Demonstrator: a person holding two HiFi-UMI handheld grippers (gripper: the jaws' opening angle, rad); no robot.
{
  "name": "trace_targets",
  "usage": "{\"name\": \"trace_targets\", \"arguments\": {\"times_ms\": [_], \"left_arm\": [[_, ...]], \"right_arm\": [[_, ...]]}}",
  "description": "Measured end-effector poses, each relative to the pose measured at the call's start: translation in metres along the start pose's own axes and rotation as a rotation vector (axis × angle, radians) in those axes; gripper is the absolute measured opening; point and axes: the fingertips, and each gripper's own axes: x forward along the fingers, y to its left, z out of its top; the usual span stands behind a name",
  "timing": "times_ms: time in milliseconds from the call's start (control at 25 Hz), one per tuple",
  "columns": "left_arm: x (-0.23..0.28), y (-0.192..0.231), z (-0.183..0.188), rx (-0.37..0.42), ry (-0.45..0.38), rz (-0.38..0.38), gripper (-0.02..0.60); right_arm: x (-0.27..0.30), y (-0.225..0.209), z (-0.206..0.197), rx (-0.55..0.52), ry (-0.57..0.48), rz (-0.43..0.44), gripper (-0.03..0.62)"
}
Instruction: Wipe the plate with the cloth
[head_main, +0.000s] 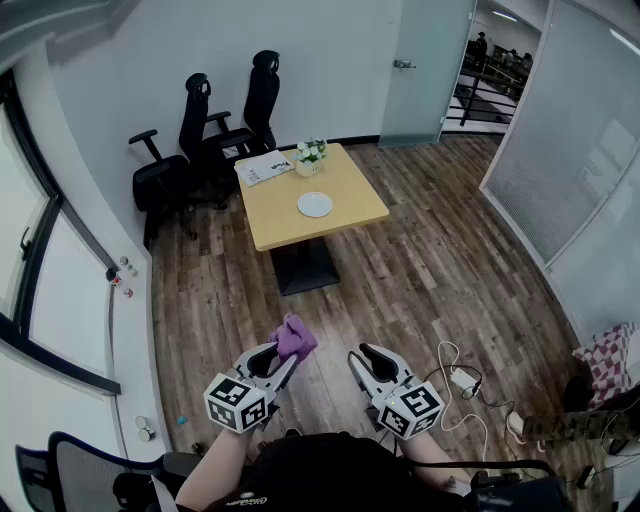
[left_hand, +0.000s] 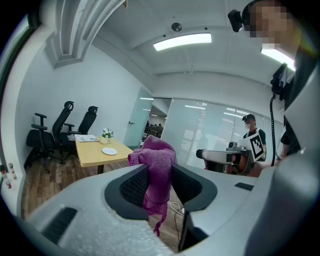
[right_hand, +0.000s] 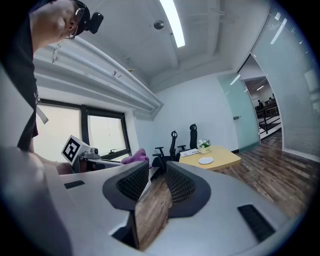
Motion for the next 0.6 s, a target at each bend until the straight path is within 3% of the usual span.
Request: {"name": "trace_targets", "arguments": {"times_ms": [440, 600], "left_arm": [[0.007, 0.003, -0.002, -0.001, 0.004, -0.009, 0.138], [0.009, 0.005, 0.0, 0.0, 0.005, -0.012, 0.138]], "right_arm": [[0.007, -0.004, -0.003, -0.001, 0.004, 0.002, 0.112], [0.007, -0.008, 0.007, 0.08, -0.055, 0.023, 0.107]]}}
